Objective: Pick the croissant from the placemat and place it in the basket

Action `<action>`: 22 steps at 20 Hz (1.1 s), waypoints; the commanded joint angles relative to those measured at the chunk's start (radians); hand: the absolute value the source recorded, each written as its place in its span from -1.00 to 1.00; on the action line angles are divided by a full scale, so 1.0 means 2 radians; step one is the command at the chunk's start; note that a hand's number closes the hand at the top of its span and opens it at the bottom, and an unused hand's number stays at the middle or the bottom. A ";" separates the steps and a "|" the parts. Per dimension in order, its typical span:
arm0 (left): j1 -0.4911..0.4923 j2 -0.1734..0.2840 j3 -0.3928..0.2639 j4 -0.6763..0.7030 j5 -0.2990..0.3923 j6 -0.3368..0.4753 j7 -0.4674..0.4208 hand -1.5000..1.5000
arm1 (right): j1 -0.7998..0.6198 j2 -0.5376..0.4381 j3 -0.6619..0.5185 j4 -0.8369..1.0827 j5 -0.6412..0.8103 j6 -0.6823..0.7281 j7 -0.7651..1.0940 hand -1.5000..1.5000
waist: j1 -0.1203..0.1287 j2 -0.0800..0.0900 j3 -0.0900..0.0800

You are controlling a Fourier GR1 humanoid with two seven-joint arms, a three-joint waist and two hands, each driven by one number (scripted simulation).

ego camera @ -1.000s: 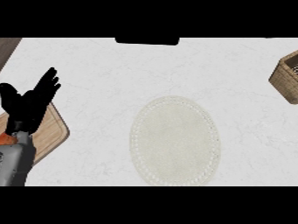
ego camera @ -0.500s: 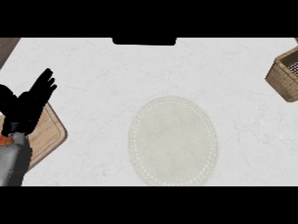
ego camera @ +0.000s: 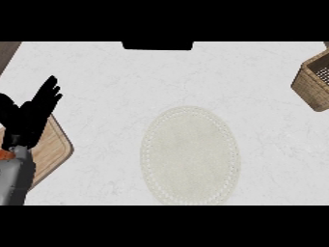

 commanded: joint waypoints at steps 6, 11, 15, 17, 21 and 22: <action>-0.016 0.003 0.011 0.024 0.005 -0.006 -0.004 0.00 | 0.061 -0.007 -0.023 -0.002 -0.006 -0.074 0.018 -1.00 | 0.000 0.001 0.000; 0.002 0.005 0.009 -0.007 0.008 -0.010 0.009 0.00 | 0.087 -0.027 -0.057 -0.029 -0.059 -0.067 -0.087 -1.00 | -0.002 -0.001 0.001; 0.012 0.000 0.003 -0.043 0.007 -0.003 0.033 0.00 | 0.073 -0.028 -0.055 -0.041 -0.041 -0.123 -0.035 -1.00 | 0.003 -0.003 0.001; 0.015 0.003 0.009 -0.014 0.001 -0.003 0.010 0.00 | 0.089 -0.025 -0.071 -0.063 -0.050 -0.174 -0.026 -1.00 | -0.005 -0.004 0.000; 0.027 0.000 0.004 -0.010 -0.001 -0.008 0.002 0.00 | 0.078 -0.040 -0.087 -0.110 -0.054 -0.188 0.002 -1.00 | -0.017 -0.010 0.000; 0.026 -0.002 0.012 -0.001 -0.004 0.003 -0.007 0.00 | 0.088 -0.056 -0.104 -0.127 -0.076 -0.181 -0.016 -1.00 | -0.023 -0.010 0.000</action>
